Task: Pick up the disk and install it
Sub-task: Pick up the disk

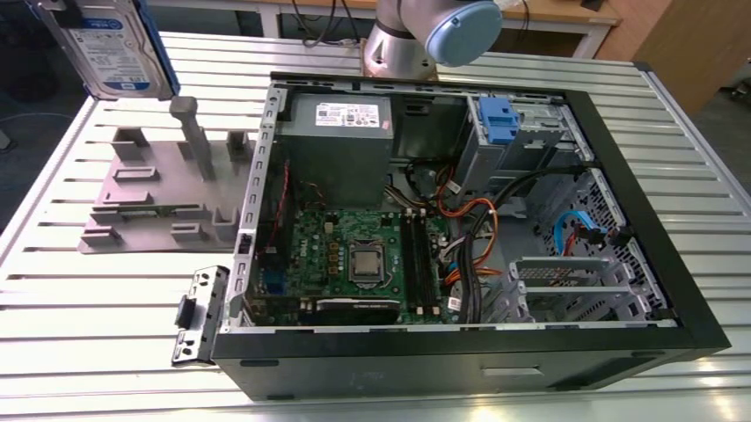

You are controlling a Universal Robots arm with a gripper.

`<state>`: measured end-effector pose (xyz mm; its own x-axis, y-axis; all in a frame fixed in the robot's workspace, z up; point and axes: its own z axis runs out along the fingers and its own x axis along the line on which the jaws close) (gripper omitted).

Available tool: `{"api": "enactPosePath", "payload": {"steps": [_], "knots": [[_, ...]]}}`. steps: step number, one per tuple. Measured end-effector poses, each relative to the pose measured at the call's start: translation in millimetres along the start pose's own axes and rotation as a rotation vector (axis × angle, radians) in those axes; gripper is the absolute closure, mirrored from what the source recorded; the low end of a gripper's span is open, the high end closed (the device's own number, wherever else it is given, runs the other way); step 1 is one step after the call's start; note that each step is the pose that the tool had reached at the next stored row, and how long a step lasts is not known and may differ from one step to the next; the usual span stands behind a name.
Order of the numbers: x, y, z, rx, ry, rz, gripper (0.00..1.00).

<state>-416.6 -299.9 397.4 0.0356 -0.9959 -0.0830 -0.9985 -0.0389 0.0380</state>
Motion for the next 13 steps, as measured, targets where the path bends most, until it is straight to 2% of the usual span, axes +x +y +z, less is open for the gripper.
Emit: {"api": "enactPosePath", "payload": {"steps": [13], "knots": [[-0.3, 0.1, -3.7, 0.0000, 0.0000, 0.000, 0.64]]}}
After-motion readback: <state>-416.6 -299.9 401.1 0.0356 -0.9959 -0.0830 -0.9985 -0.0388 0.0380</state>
